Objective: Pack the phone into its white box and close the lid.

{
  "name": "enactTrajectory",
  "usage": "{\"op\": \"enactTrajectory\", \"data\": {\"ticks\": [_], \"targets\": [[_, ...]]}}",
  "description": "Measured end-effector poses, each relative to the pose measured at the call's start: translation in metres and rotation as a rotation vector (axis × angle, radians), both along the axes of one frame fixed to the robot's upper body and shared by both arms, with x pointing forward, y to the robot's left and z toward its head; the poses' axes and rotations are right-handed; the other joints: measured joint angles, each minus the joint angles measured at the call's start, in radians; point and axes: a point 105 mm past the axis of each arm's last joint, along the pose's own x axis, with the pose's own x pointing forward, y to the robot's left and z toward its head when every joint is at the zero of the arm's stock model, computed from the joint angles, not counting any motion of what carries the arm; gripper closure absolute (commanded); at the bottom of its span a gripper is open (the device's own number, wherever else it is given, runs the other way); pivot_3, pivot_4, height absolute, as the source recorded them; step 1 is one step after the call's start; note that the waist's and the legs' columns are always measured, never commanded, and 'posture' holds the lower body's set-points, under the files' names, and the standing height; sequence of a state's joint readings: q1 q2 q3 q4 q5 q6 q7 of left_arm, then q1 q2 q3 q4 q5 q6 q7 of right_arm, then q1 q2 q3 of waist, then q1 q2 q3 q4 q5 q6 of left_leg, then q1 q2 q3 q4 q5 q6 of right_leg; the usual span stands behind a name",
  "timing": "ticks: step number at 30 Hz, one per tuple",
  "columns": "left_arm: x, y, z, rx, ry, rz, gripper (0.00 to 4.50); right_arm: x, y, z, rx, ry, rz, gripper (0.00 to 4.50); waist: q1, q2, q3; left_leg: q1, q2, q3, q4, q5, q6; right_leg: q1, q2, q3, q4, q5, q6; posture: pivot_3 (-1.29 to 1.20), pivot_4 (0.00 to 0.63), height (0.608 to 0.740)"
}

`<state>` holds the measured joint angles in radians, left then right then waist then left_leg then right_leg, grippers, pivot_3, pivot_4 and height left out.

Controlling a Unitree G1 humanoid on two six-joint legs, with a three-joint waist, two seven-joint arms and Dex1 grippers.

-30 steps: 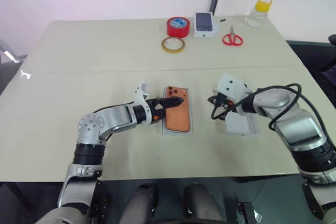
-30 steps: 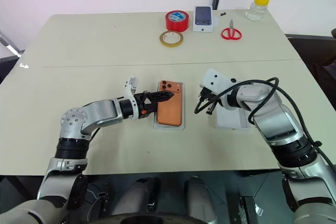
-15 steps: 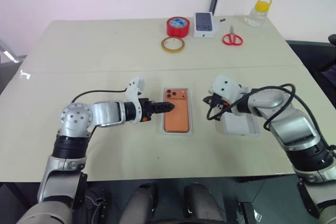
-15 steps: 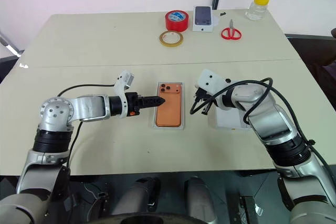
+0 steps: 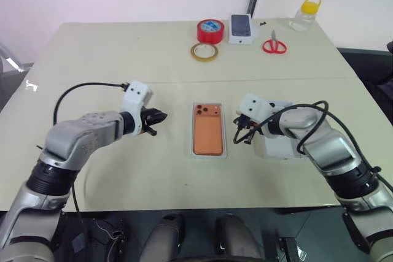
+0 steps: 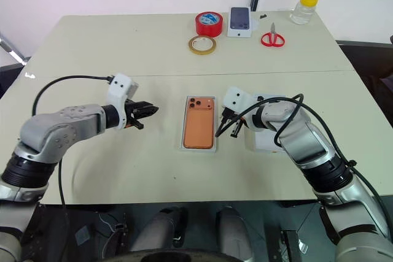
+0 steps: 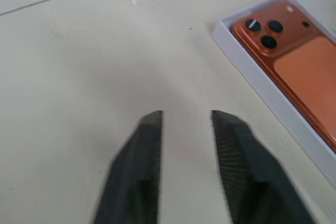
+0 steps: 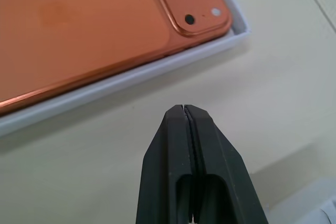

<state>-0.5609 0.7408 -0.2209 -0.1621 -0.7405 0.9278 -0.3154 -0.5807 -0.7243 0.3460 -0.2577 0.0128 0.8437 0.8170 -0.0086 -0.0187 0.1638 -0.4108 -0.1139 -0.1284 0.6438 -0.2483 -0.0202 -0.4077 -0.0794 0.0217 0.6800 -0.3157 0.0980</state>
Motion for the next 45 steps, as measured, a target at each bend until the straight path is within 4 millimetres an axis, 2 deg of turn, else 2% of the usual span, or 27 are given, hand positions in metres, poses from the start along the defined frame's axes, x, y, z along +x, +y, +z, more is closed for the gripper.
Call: {"op": "enactTrajectory", "data": {"ticks": [5, 9, 12, 17, 24, 32, 38, 45], "targets": [[0.004, -0.016, -0.016, 0.134, -0.012, -0.119, 4.48, -0.001, 0.006, -0.008, -0.030, 0.017, -0.001, 4.50, -0.003, 0.000, 0.000, 0.000, 0.000, 0.000, 0.000, 0.000, 0.000, 0.000, 0.000, 0.000, 0.000, 0.000, 0.000, 0.00, 0.150, 0.740], [0.006, -0.039, -0.019, 0.211, -0.046, -0.257, 4.48, -0.001, 0.015, -0.012, -0.058, 0.017, 0.019, 4.50, -0.003, 0.000, 0.000, 0.000, 0.000, 0.000, 0.000, 0.000, 0.000, 0.000, 0.000, 0.000, 0.000, 0.000, 0.000, 0.00, 0.150, 0.740], [-0.003, -0.061, -0.023, 0.226, -0.048, -0.393, 4.48, -0.005, 0.025, -0.013, -0.063, 0.018, 0.057, 4.50, -0.003, 0.000, 0.000, 0.000, 0.000, 0.000, 0.000, 0.000, 0.000, 0.000, 0.000, 0.000, 0.000, 0.000, 0.000, 0.00, 0.150, 0.740], [-0.008, -0.071, -0.029, 0.250, -0.035, -0.471, 4.48, -0.007, 0.022, -0.013, -0.078, 0.030, 0.039, 4.50, -0.003, 0.000, 0.000, 0.000, 0.000, -0.001, 0.000, 0.000, 0.000, 0.000, 0.000, -0.001, 0.001, 0.000, 0.000, 0.00, 0.150, 0.740], [-0.011, -0.103, -0.033, 0.200, -0.020, -0.540, 4.48, -0.019, -0.005, -0.011, -0.119, 0.048, -0.036, 4.50, 0.024, 0.000, 0.000, -0.001, -0.001, -0.001, 0.003, -0.001, 0.002, 0.002, -0.001, -0.002, -0.001, 0.000, 0.001, 0.00, 0.150, 0.740], [-0.018, -0.138, -0.035, 0.133, 0.007, -0.616, 4.48, -0.041, -0.038, -0.012, -0.171, 0.086, -0.115, 4.50, 0.023, 0.000, 0.000, -0.002, -0.001, -0.002, 0.003, -0.001, 0.003, 0.002, -0.001, -0.003, -0.002, 0.000, 0.001, 0.00, 0.150, 0.740], [-0.029, -0.152, -0.037, 0.114, 0.031, -0.687, 4.48, -0.048, -0.052, -0.008, -0.186, 0.081, -0.158, 4.50, 0.020, 0.000, 0.000, -0.002, -0.001, -0.002, 0.003, -0.001, 0.003, 0.002, 0.000, -0.003, -0.002, 0.000, 0.001, 0.00, 0.150, 0.740], [-0.031, -0.155, -0.038, 0.114, 0.037, -0.712, 4.48, -0.049, -0.054, -0.007, -0.185, 0.077, -0.171, 4.50, 0.021, 0.000, 0.000, -0.002, -0.001, -0.002, 0.003, -0.001, 0.003, 0.002, 0.000, -0.003, -0.002, 0.000, 0.001, 0.00, 0.150, 0.740]]}}
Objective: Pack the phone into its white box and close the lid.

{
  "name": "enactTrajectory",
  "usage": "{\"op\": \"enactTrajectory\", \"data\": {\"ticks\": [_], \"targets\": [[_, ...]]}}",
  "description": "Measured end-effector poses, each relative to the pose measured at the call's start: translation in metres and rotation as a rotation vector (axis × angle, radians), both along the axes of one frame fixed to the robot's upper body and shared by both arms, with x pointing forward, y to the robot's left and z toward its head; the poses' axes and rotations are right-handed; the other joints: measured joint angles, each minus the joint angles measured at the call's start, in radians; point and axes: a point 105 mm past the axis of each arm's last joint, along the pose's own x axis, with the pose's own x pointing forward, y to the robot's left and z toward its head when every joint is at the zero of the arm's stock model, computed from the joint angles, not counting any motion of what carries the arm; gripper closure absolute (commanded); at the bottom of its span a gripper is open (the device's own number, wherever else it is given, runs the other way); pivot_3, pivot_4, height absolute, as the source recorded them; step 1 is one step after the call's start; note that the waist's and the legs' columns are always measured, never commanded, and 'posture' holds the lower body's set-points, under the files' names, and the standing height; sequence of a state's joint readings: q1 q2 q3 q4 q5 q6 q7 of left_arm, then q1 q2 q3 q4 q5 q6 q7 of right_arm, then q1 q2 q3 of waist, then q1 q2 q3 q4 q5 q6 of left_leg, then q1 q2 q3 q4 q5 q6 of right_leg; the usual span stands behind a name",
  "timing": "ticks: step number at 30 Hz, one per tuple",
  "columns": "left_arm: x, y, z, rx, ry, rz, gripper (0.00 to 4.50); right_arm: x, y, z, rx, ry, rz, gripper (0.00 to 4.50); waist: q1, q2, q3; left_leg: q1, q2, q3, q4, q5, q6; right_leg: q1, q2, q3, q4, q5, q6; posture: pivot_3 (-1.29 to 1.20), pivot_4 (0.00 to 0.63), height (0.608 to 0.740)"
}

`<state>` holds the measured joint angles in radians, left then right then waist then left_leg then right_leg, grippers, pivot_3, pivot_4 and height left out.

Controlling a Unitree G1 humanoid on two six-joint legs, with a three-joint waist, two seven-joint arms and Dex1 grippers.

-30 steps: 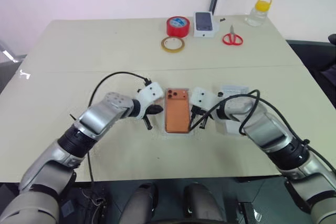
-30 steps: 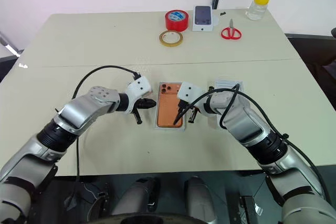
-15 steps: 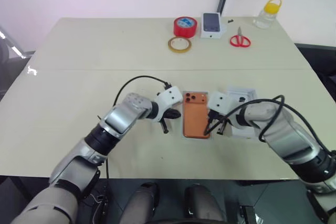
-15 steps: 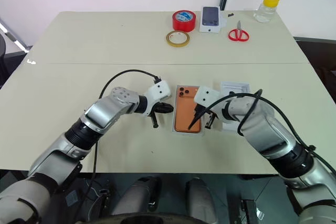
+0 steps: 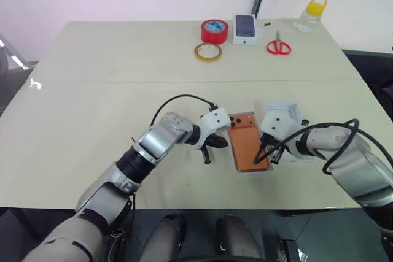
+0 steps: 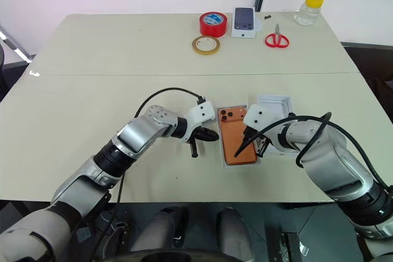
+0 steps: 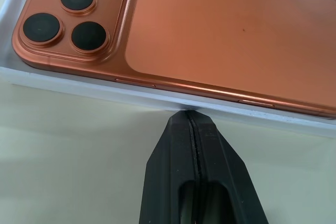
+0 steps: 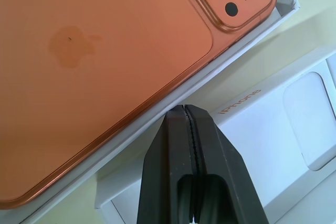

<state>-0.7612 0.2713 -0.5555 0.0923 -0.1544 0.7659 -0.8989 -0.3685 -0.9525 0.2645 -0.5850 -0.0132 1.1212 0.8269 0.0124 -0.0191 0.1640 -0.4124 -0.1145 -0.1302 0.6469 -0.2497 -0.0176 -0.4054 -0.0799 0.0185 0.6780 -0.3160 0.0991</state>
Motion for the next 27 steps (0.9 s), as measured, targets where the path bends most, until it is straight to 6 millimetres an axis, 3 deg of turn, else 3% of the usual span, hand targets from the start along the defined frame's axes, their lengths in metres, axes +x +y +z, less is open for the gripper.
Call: {"op": "enactTrajectory", "data": {"ticks": [8, 11, 16, 22, 27], "targets": [[0.010, 0.013, 0.004, -0.011, -0.023, 0.029, 4.48, 0.000, -0.004, 0.017, 0.022, -0.036, 0.068, 4.50, -0.003, 0.000, 0.000, 0.000, 0.000, 0.000, 0.000, 0.000, 0.000, 0.000, 0.000, 0.000, 0.000, 0.000, 0.000, 0.00, 0.150, 0.740], [0.019, 0.034, 0.005, -0.017, -0.029, 0.091, 4.50, 0.007, -0.014, 0.026, 0.091, -0.038, 0.015, 3.62, -0.005, 0.000, 0.000, 0.000, 0.000, 0.000, 0.000, 0.000, 0.000, 0.000, 0.000, 0.000, 0.000, 0.000, 0.000, 0.00, 0.150, 0.740], [0.027, 0.059, 0.009, -0.080, -0.032, 0.167, 4.50, 0.027, -0.024, 0.046, 0.277, -0.035, -0.158, 1.17, -0.001, 0.000, 0.000, 0.000, 0.000, 0.000, 0.000, 0.000, 0.000, 0.000, 0.000, 0.000, 0.001, 0.000, 0.000, 0.00, 0.150, 0.740], [0.033, 0.081, 0.038, -0.215, -0.144, 0.176, 4.50, 0.034, -0.026, 0.030, 0.397, 0.110, -0.383, 1.17, -0.002, 0.000, 0.000, 0.000, 0.000, 0.000, 0.000, 0.000, 0.000, -0.001, 0.000, 0.000, 0.001, 0.000, 0.000, 0.00, 0.150, 0.740], [0.017, 0.086, 0.054, -0.266, -0.227, 0.088, 4.50, 0.030, -0.029, 0.016, 0.431, 0.199, -0.509, 1.17, -0.001, 0.000, 0.000, 0.000, 0.000, 0.000, 0.000, 0.000, 0.000, -0.001, 0.000, 0.001, 0.001, 0.000, 0.000, 0.00, 0.150, 0.740]]}}
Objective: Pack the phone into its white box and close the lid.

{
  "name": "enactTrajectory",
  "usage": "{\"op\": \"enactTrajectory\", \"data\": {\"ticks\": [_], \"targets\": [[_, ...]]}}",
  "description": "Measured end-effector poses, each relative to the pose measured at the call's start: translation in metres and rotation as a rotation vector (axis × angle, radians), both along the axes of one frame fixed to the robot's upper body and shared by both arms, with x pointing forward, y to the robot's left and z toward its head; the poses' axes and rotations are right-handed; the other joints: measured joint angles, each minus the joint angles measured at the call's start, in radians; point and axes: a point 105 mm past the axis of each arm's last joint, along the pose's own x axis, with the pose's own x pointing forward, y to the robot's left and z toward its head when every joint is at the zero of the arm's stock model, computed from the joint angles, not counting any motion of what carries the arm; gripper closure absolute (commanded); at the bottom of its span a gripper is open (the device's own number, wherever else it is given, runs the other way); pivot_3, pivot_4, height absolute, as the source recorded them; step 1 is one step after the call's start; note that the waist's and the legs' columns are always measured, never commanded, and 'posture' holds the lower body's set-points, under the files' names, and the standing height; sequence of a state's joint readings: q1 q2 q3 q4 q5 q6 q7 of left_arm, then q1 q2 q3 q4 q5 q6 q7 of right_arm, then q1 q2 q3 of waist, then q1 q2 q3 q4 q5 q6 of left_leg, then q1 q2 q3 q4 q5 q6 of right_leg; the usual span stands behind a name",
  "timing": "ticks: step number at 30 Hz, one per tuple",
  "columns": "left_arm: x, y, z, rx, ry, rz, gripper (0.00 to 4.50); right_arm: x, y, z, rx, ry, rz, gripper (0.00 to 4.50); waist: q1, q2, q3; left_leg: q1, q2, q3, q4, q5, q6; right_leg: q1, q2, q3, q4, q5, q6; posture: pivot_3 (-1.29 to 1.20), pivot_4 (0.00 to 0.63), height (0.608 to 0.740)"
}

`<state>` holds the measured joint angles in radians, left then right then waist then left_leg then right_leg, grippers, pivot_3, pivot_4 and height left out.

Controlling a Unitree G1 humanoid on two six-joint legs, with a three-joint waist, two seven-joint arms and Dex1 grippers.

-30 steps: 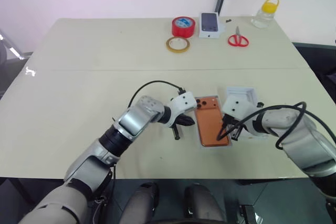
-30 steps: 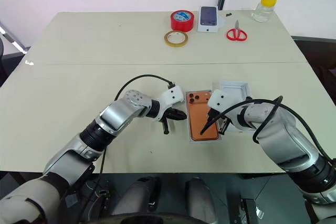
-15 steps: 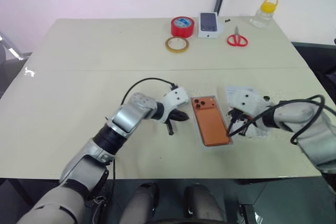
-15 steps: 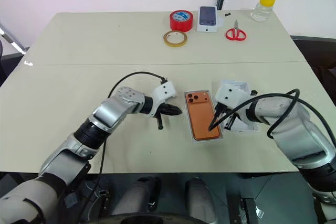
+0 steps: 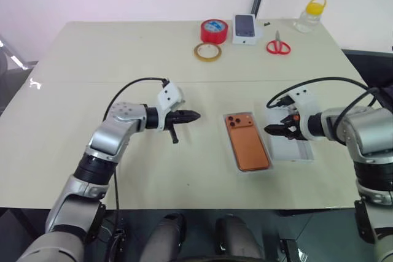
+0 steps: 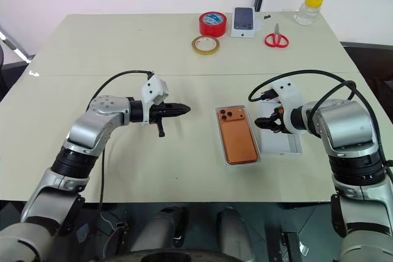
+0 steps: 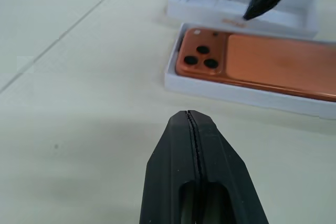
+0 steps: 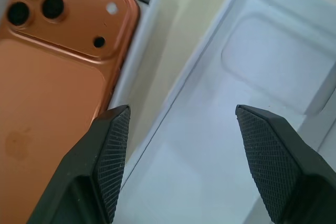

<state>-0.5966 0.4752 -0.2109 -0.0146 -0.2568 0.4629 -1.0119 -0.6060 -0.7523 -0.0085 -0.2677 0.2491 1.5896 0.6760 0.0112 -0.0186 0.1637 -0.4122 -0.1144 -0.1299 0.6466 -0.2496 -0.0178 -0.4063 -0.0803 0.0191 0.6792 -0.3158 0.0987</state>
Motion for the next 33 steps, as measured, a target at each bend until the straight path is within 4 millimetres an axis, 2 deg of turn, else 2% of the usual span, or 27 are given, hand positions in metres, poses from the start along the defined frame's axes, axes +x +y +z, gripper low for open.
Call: {"op": "enactTrajectory", "data": {"ticks": [7, 10, 15, 21, 24, 26, 27, 29, 33], "targets": [[-0.031, -0.009, -0.009, 0.015, -0.032, -0.144, 4.50, 0.002, 0.001, -0.007, -0.016, 0.008, -0.043, 1.17, -0.003, 0.000, 0.000, 0.000, 0.000, 0.000, 0.000, 0.000, 0.000, 0.000, 0.000, 0.000, 0.001, 0.000, 0.000, 0.00, 0.150, 0.740], [-0.040, -0.010, -0.009, 0.018, -0.045, -0.193, 4.50, 0.002, 0.001, -0.010, -0.024, 0.010, -0.051, 2.02, -0.005, 0.000, 0.000, 0.000, 0.000, 0.000, 0.000, 0.000, 0.000, 0.000, 0.000, 0.000, 0.001, 0.000, 0.000, 0.00, 0.150, 0.740], [-0.046, -0.007, -0.013, 0.041, -0.033, -0.227, 4.50, 0.000, 0.008, -0.015, -0.014, 0.017, -0.035, 4.47, -0.005, 0.000, 0.000, 0.000, 0.000, 0.000, 0.000, 0.000, 0.000, 0.000, 0.000, 0.000, 0.001, 0.000, 0.000, 0.00, 0.150, 0.740], [-0.045, -0.007, -0.014, 0.037, -0.035, -0.216, 4.50, 0.003, 0.007, -0.008, -0.005, -0.011, -0.052, 4.47, -0.010, 0.000, 0.000, 0.000, 0.000, 0.000, 0.000, 0.000, 0.000, 0.000, 0.000, 0.000, 0.001, 0.000, 0.000, 0.00, 0.150, 0.740], [-0.036, -0.001, -0.013, 0.016, -0.033, -0.154, 4.50, 0.019, 0.010, 0.025, 0.095, -0.124, -0.087, 4.47, -0.021, 0.001, 0.000, 0.000, 0.000, 0.000, 0.000, 0.000, 0.000, -0.001, 0.000, 0.000, 0.003, 0.000, 0.000, 0.00, 0.150, 0.740], [-0.026, 0.006, -0.008, -0.016, -0.033, -0.090, 4.50, 0.026, 0.017, 0.059, 0.230, -0.235, -0.080, 4.47, -0.027, 0.001, 0.000, 0.000, 0.001, 0.000, -0.001, 0.000, 0.000, -0.001, 0.002, 0.000, 0.003, 0.000, 0.000, 0.00, 0.150, 0.740], [-0.021, 0.010, -0.005, -0.030, -0.039, -0.062, 4.50, 0.027, 0.024, 0.072, 0.310, -0.270, -0.048, 4.47, -0.027, 0.001, 0.000, 0.000, 0.001, 0.000, -0.001, 0.000, 0.000, -0.001, 0.002, 0.000, 0.003, 0.000, 0.000, 0.00, 0.150, 0.740], [-0.011, 0.021, 0.000, -0.045, -0.048, 0.000, 4.50, 0.021, 0.047, 0.084, 0.484, -0.281, 0.072, 4.47, -0.028, 0.001, 0.000, 0.001, 0.001, 0.000, -0.001, 0.000, 0.000, -0.001, 0.002, 0.000, 0.003, 0.000, 0.000, 0.00, 0.150, 0.740], [0.006, 0.042, 0.002, -0.048, -0.046, 0.102, 4.50, 0.004, 0.091, 0.080, 0.700, -0.195, 0.258, 4.47, -0.027, 0.001, 0.000, 0.001, 0.001, 0.000, 0.000, 0.000, 0.000, -0.001, 0.001, 0.000, 0.003, 0.000, 0.000, 0.00, 0.150, 0.740]]}}
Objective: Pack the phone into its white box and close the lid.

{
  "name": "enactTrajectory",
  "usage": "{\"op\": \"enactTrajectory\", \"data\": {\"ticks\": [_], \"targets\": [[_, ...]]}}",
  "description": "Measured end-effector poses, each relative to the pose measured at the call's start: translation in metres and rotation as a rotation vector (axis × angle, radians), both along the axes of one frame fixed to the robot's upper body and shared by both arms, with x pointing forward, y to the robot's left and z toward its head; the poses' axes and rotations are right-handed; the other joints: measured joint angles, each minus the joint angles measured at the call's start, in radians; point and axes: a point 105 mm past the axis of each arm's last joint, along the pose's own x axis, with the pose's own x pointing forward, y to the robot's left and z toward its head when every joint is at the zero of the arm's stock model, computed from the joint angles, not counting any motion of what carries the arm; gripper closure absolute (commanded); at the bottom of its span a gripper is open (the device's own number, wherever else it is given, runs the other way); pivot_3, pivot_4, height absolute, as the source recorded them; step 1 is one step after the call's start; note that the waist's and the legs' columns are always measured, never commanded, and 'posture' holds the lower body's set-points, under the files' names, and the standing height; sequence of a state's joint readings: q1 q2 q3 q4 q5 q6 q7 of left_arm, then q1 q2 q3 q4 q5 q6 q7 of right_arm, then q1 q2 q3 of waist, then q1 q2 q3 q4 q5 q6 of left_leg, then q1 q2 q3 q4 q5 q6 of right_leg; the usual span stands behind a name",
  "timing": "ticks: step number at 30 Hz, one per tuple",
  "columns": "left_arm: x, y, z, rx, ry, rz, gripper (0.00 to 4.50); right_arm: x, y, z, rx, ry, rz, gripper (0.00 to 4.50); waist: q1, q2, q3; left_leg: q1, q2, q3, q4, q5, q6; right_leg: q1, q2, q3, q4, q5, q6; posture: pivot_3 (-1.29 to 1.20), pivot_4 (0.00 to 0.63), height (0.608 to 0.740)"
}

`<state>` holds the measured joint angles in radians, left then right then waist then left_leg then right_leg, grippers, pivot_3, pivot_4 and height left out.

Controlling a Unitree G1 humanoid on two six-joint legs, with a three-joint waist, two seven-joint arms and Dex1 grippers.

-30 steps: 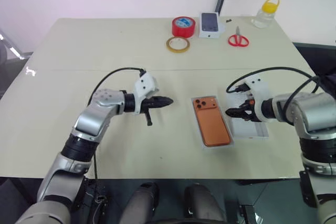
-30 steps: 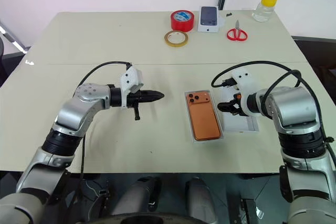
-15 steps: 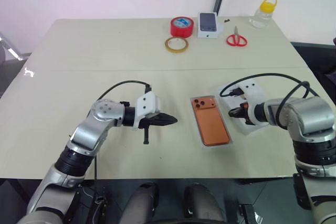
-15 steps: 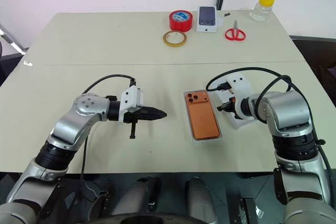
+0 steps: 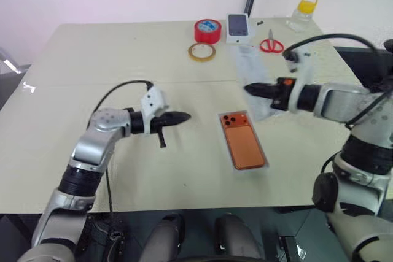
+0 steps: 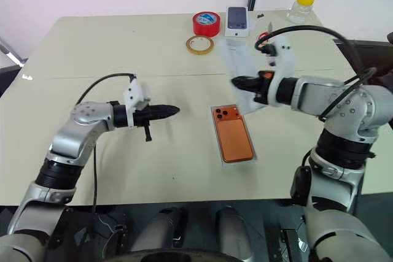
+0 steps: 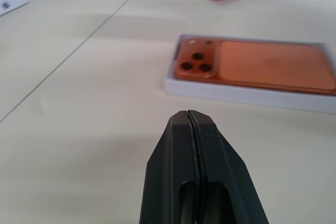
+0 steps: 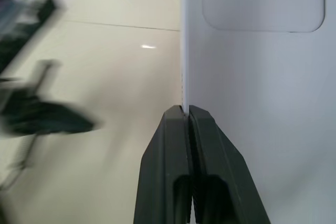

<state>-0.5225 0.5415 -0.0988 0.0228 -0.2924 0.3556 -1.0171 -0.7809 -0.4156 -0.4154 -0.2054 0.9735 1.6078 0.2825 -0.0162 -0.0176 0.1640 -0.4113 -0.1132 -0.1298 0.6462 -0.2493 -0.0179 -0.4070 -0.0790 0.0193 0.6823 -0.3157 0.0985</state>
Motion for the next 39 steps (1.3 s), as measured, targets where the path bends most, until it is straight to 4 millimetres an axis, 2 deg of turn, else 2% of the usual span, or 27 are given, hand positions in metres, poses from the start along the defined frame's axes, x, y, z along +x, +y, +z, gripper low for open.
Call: {"op": "enactTrajectory", "data": {"ticks": [2, 4, 7, 9, 11, 14, 17, 20, 24, 26, 29, 31, 33, 36, 39], "targets": [[0.004, 0.008, -0.002, 0.006, 0.002, 0.023, 4.50, -0.007, 0.016, -0.009, 0.080, 0.059, 0.065, 4.47, -0.001, 0.000, 0.000, 0.000, 0.000, 0.000, 0.000, 0.000, 0.000, 0.000, 0.000, 0.000, 0.000, 0.000, 0.000, 0.00, 0.150, 0.740], [0.007, 0.016, -0.001, 0.010, 0.000, 0.047, 4.50, -0.023, 0.034, -0.026, 0.157, 0.157, 0.132, 4.47, 0.000, 0.000, 0.000, 0.000, 0.000, 0.000, 0.000, 0.000, 0.000, 0.000, -0.001, 0.000, 0.000, 0.000, 0.000, 0.00, 0.150, 0.740], [0.012, 0.028, 0.003, 0.007, -0.008, 0.087, 4.50, -0.038, 0.048, -0.032, 0.269, 0.250, 0.134, 4.47, -0.003, 0.001, 0.000, -0.001, 0.000, 0.000, 0.001, 0.000, 0.000, 0.000, -0.001, 0.000, -0.001, 0.000, 0.000, 0.00, 0.150, 0.740], [0.012, 0.027, 0.005, 0.002, -0.014, 0.084, 4.50, -0.045, 0.060, -0.035, 0.340, 0.285, 0.125, 4.47, -0.006, 0.001, 0.000, 0.000, 0.000, 0.000, 0.000, 0.000, 0.000, 0.000, 0.000, 0.000, 0.000, 0.000, 0.000, 0.00, 0.150, 0.740], [0.010, 0.021, 0.006, 0.001, -0.017, 0.061, 4.50, -0.056, 0.072, -0.047, 0.362, 0.339, 0.109, 4.47, -0.008, 0.001, 0.000, 0.000, 0.000, 0.000, 0.000, 0.000, 0.001, 0.000, 0.000, 0.000, 0.000, 0.000, 0.000, 0.00, 0.150, 0.740], [0.003, 0.014, 0.004, 0.012, -0.018, 0.013, 4.50, -0.059, 0.072, -0.067, 0.357, 0.421, -0.007, 4.47, -0.008, 0.001, 0.000, 0.000, 0.000, 0.000, 0.000, 0.000, 0.000, 0.000, 0.000, 0.001, 0.000, 0.000, 0.000, 0.00, 0.150, 0.740], [-0.007, 0.000, -0.001, 0.023, -0.004, -0.054, 4.50, -0.055, 0.067, -0.067, 0.348, 0.426, -0.072, 4.47, -0.004, 0.001, 0.000, 0.001, 0.000, 0.000, 0.000, 0.000, 0.000, 0.001, 0.000, 0.001, 0.000, 0.000, 0.000, 0.00, 0.150, 0.740], [-0.018, -0.014, -0.008, 0.045, 0.018, -0.132, 4.50, -0.050, 0.058, -0.069, 0.312, 0.425, -0.113, 3.57, -0.004, 0.001, 0.000, 0.001, 0.000, 0.000, 0.000, 0.000, 0.001, 0.001, 0.000, 0.001, 0.000, 0.000, 0.000, 0.00, 0.150, 0.740], [-0.029, -0.028, -0.021, 0.090, 0.049, -0.206, 4.50, -0.036, 0.034, -0.070, 0.217, 0.406, -0.165, 1.52, -0.004, 0.002, 0.000, 0.001, 0.000, 0.001, 0.000, -0.001, 0.003, 0.001, 0.000, 0.001, 0.000, 0.000, 0.000, 0.00, 0.150, 0.740], [-0.031, -0.036, -0.028, 0.096, 0.073, -0.226, 4.50, -0.027, 0.021, -0.058, 0.165, 0.357, -0.168, 0.47, -0.004, 0.002, 0.001, 0.001, 0.000, 0.001, 0.001, -0.003, 0.007, 0.001, 0.000, 0.001, 0.000, 0.000, 0.000, 0.00, 0.150, 0.740], [-0.037, -0.052, -0.033, 0.088, 0.091, -0.263, 4.50, -0.019, 0.004, -0.027, 0.074, 0.230, -0.142, 0.47, -0.002, 0.002, 0.001, 0.001, 0.000, 0.001, 0.000, -0.004, 0.008, 0.002, 0.000, 0.000, -0.001, 0.000, 0.000, 0.00, 0.150, 0.740], [-0.036, -0.062, -0.031, 0.086, 0.084, -0.270, 4.50, -0.017, -0.017, -0.014, -0.117, 0.126, -0.163, 0.47, 0.002, 0.003, 0.001, 0.000, 0.000, 0.001, 0.001, -0.004, 0.008, 0.002, 0.000, 0.000, -0.002, 0.000, 0.000, 0.00, 0.150, 0.740], [-0.034, -0.070, -0.031, 0.090, 0.072, -0.265, 4.50, -0.013, -0.033, -0.009, -0.240, 0.056, -0.195, 0.47, 0.003, 0.002, 0.001, 0.000, 0.000, 0.001, 0.001, -0.005, 0.009, 0.003, 0.000, -0.001, -0.003, 0.000, 0.000, 0.00, 0.150, 0.740], [-0.032, -0.081, -0.032, 0.085, 0.069, -0.255, 4.50, -0.010, -0.037, -0.019, -0.319, 0.039, -0.177, 0.47, -0.001, 0.002, 0.001, 0.000, 0.000, 0.002, 0.001, -0.005, 0.009, 0.003, 0.000, 0.000, -0.002, 0.000, 0.000, 0.00, 0.150, 0.740], [-0.033, -0.088, -0.034, 0.078, 0.074, -0.253, 4.50, -0.011, -0.040, -0.029, -0.437, -0.018, -0.142, 1.83, 0.000, 0.002, 0.001, 0.000, 0.001, 0.002, 0.001, -0.005, 0.009, 0.002, 0.000, 0.000, -0.002, 0.000, 0.000, 0.00, 0.150, 0.740]]}}
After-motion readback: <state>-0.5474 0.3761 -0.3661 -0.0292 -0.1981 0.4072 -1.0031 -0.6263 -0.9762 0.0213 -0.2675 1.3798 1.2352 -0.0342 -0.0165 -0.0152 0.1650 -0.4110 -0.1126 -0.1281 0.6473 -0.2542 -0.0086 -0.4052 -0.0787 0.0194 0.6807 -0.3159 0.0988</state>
